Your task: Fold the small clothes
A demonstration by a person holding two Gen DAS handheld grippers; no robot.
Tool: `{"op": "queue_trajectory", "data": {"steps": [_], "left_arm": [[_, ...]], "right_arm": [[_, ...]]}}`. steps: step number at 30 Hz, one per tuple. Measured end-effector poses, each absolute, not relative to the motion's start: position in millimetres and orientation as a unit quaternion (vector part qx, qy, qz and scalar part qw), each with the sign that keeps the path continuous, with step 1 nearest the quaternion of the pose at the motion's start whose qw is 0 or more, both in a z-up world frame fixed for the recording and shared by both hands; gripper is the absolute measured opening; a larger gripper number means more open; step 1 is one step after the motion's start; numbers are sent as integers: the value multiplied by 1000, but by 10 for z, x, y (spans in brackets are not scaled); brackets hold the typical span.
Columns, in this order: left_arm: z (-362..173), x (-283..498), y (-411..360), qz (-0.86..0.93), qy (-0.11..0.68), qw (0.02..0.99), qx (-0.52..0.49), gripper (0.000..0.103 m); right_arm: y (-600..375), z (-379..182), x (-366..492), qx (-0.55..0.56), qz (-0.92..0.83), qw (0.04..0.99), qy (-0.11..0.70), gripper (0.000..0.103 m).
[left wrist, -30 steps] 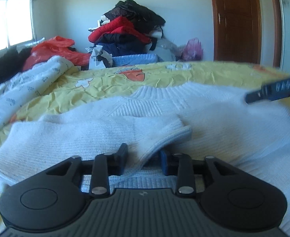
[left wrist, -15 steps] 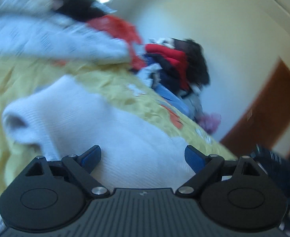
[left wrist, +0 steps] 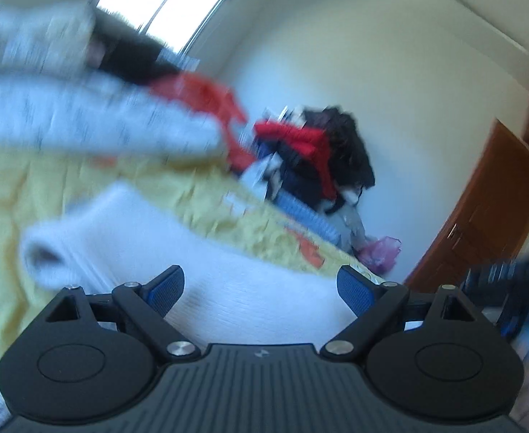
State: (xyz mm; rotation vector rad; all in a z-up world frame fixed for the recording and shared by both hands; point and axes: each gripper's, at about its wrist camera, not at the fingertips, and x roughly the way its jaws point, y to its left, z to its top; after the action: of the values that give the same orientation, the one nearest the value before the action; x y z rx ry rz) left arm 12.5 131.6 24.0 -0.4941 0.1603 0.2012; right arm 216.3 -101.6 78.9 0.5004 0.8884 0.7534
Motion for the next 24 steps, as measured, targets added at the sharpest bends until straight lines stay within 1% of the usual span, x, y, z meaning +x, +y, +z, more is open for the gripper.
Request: {"op": "queue_trajectory", "data": {"steps": [1, 4, 9, 14, 18, 24], "left_arm": [[263, 93, 1247, 103, 66, 968, -221, 101], [302, 36, 1128, 112, 41, 976, -183, 103], [290, 106, 1219, 117, 66, 969, -207, 103], [244, 152, 1308, 124, 84, 961, -232, 103], [227, 176, 1298, 122, 94, 961, -229, 103], [221, 198, 1255, 120, 101, 964, -217, 103]], "right_arm": [[-1101, 869, 2169, 235, 354, 807, 410, 8], [-1400, 1028, 2210, 231, 343, 821, 394, 8], [-2129, 989, 2246, 242, 289, 838, 393, 8], [-2771, 752, 2175, 265, 237, 845, 399, 8], [-2922, 617, 2098, 266, 224, 846, 405, 8], [-2997, 564, 2031, 267, 232, 847, 397, 8]]}}
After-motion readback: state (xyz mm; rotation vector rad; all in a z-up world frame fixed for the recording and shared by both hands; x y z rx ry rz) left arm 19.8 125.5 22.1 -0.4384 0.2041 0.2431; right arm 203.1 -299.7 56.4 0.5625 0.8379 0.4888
